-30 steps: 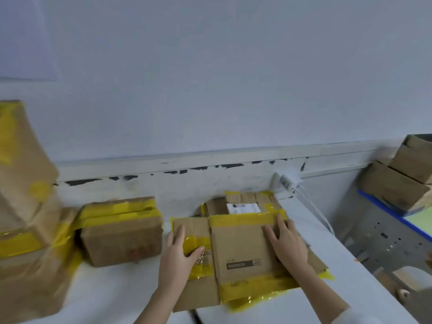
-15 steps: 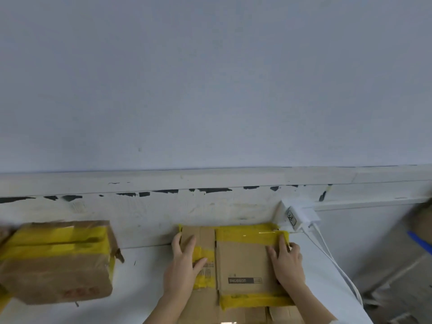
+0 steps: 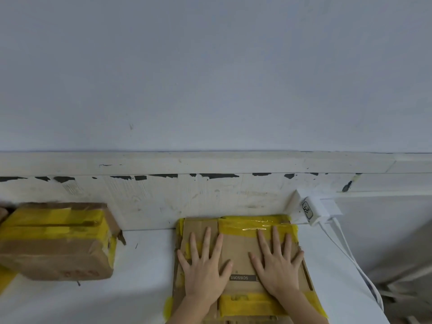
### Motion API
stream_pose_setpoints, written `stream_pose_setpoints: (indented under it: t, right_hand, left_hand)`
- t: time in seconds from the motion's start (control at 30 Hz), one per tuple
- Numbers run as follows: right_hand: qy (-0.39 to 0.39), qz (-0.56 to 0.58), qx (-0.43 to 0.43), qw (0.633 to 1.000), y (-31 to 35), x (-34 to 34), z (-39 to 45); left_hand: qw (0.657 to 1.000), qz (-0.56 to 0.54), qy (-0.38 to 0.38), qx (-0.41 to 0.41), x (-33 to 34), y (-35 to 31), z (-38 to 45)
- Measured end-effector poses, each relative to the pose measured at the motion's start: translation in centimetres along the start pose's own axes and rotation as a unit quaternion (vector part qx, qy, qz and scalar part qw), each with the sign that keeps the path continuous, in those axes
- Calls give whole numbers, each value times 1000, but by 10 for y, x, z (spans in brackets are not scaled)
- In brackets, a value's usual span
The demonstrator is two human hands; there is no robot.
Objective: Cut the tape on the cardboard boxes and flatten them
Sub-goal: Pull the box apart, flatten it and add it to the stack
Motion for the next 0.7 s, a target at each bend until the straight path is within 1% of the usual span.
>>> stream_pose_setpoints:
  t: [0.07,0.13,0.2,0.3,0.33,0.37,0.47,0.57,0.6,0.63,0.7]
  right_hand:
    - [6,-1,7,1000,1,4,3]
    - [6,-5,7,1000,1,6,6]
    - [6,-9,8,1000,2,6,8]
    - [4,-14,16,1000,6,-3,3]
    - [-1,-18,19,1000,8,-9,-2]
    - [-7,-19,20,1000,11,-13,-8]
    - [-45,-10,30,998,29,-22,-27]
    - [-93,-17,50,994,50,-33,-46]
    - [-97,-7,51,994,59,-37,-52]
    - [-98,6,46,994,70,-40,-56]
    - [-99,48,21,994,103,-46,-64]
  left_hand:
    - [1000,12,-23,7,0,1,-1]
    - [1000,1,-14,1,4,2,1]
    - [999,-23,26,3,4,2,3]
    - [992,-73,94,35,4,10,8]
    - [988,-94,110,50,0,15,7]
    - [986,-107,107,71,-6,21,2]
    - [981,-135,74,121,-26,50,-21]
    - [983,-146,10,115,-49,103,-51]
    - [984,-143,-24,107,-60,126,-64]
    - [984,-121,-78,102,-69,152,-75]
    - [973,-81,-188,107,-89,204,-98]
Point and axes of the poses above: each hand's wrist, its own z-axis towards the middle knuckle, its own x-axis out of the palm, y = z × x, the point moved 1 cm from there along z, towards the middle knuckle, and after that the axes turned 12 degrees about y, right-handed, at the moved point
